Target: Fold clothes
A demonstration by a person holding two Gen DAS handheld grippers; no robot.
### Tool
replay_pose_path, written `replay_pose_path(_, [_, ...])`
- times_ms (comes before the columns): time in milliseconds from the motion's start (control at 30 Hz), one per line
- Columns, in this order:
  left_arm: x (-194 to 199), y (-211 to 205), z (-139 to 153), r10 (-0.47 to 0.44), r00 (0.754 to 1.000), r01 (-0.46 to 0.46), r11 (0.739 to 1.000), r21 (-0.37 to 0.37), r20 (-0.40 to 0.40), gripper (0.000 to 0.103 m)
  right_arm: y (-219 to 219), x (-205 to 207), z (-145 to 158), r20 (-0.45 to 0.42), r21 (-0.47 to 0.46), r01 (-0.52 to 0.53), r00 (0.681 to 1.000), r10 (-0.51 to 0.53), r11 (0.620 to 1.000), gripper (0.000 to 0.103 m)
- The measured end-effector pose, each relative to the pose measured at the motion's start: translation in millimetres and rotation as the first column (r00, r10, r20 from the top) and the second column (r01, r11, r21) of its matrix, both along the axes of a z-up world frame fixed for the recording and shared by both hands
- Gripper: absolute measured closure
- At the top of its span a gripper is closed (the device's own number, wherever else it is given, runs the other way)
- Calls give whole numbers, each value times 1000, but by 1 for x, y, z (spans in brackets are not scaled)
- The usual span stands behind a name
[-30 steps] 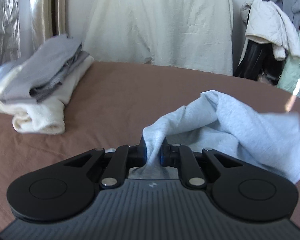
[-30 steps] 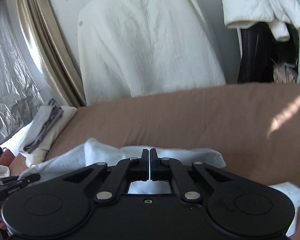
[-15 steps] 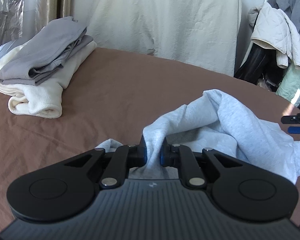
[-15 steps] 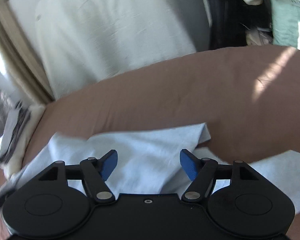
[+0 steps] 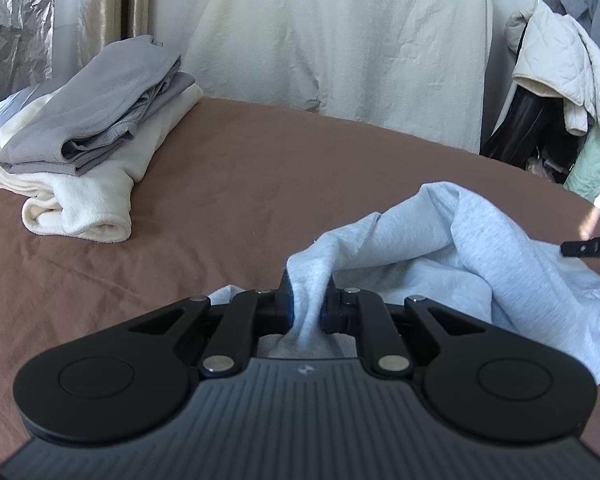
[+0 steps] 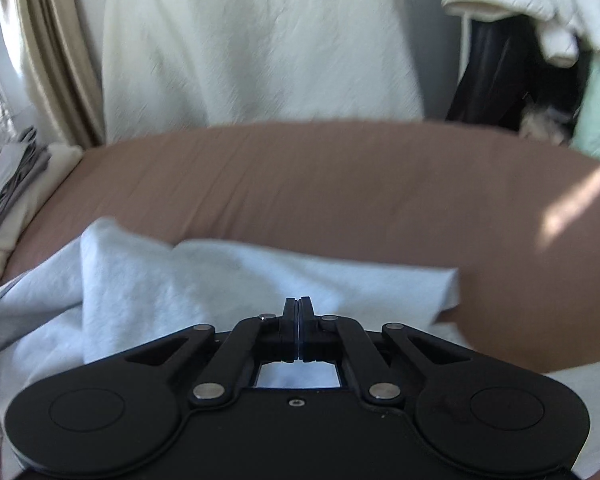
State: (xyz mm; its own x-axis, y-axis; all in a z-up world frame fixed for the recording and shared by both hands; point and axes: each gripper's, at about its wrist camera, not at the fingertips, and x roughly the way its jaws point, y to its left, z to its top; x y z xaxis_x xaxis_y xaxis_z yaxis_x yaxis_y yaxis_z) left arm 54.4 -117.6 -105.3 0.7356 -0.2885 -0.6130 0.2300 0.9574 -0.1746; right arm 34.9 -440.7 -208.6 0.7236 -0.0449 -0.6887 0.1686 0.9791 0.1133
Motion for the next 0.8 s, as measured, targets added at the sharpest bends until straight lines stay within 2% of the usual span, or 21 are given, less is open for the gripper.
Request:
replay_pose_path(133, [-1, 2, -1, -4, 1000, 4, 1000, -13, -22, 92, -21, -11, 17, 61, 16, 54, 997, -55, 998, 99])
replay_pose_path(200, [-1, 3, -4, -2, 999, 1, 1000, -26, -41, 92, -37, -12, 10, 36, 139, 60, 997, -65, 988, 90])
replay_pose_path(233, [-1, 3, -4, -1, 999, 0, 1000, -21, -39, 92, -44, -12, 4, 15, 206, 64, 998, -69, 976, 84])
replay_pose_path(300, [-2, 1, -4, -1, 1000, 1, 1000, -9, -31, 92, -51, -13, -11, -27, 313, 79, 997, -74, 946, 46])
replay_pose_path(367, [-3, -1, -4, -3, 1000, 3, 1000, 6, -20, 92, -49, -12, -23, -55, 366, 89, 996, -74, 926, 42])
replay_pose_path(433, [-3, -3, -5, -6, 1000, 6, 1000, 31, -8, 92, -43, -9, -35, -63, 400, 81, 996, -61, 913, 33])
replay_pose_path(467, [-4, -4, -6, -8, 1000, 8, 999, 44, -1, 92, -38, -7, -41, -65, 395, 81, 996, -60, 915, 27])
replay_pose_path(533, [-5, -7, -7, -12, 1000, 11, 997, 71, 14, 92, -26, -3, -53, -65, 370, 85, 996, -66, 925, 25])
replay_pose_path(600, [-6, -9, -7, -17, 999, 14, 994, 104, 29, 92, -9, 2, -54, -52, 294, 17, 999, -2, 956, 29])
replay_pose_path(633, [-7, -10, -7, -20, 999, 16, 993, 116, 35, 92, 0, 5, -54, -47, 249, -27, 998, 40, 968, 50])
replay_pose_path(667, [-7, -11, -7, -22, 999, 17, 992, 125, 40, 92, 8, 6, -52, -45, 220, -60, 996, 72, 974, 80])
replay_pose_path(700, [-7, -12, -6, -24, 999, 17, 991, 131, 45, 92, 15, 6, -50, -45, 203, -86, 994, 97, 975, 93])
replay_pose_path(800, [-9, -10, -3, -20, 998, 13, 992, 126, 58, 92, 38, -1, -38, -29, 49, -136, 990, 137, 990, 95])
